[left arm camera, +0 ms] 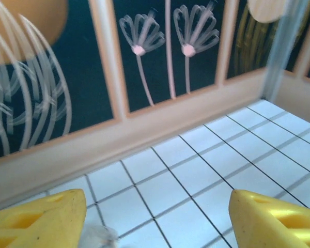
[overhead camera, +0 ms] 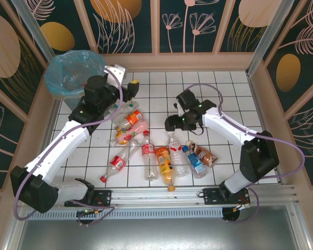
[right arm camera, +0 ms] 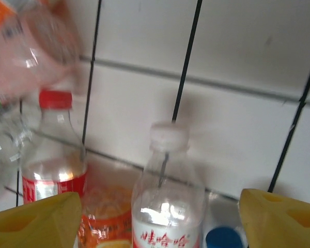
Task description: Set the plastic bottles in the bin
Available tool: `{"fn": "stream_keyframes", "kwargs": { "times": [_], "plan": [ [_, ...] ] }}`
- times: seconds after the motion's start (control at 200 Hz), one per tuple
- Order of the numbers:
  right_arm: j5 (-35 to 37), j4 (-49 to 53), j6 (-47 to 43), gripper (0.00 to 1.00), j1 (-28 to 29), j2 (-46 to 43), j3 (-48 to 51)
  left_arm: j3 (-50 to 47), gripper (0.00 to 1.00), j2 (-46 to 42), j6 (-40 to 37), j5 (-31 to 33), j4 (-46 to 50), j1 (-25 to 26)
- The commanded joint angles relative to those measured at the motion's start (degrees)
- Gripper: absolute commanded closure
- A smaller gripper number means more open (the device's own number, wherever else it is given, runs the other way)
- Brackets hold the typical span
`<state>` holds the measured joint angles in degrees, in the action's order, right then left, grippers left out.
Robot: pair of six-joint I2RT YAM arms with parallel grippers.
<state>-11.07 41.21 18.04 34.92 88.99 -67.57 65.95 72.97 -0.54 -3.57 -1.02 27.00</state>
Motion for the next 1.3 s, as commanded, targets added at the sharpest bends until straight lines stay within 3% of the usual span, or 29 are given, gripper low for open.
{"fn": "stream_keyframes", "kwargs": {
  "times": [0.0,0.205,1.071,1.291],
  "plan": [
    [-1.25,2.61,3.47,0.23,2.64,-2.33,3.04,-2.33,0.27,2.71,5.52,-8.15,-5.90,-0.11],
    [4.15,4.40,7.58,0.24,5.58,-2.35,4.71,1.68,0.30,8.38,7.27,-4.86,-0.57,-0.11],
    [7.29,3.19,6.83,0.31,8.76,7.87,0.79,0.40,0.30,7.20,4.82,-0.56,-0.04,-0.10],
    [6.63,2.67,6.48,0.24,8.76,9.25,0.51,0.29,0.30,6.87,4.25,0.08,0.05,-0.11]
  ]
}}
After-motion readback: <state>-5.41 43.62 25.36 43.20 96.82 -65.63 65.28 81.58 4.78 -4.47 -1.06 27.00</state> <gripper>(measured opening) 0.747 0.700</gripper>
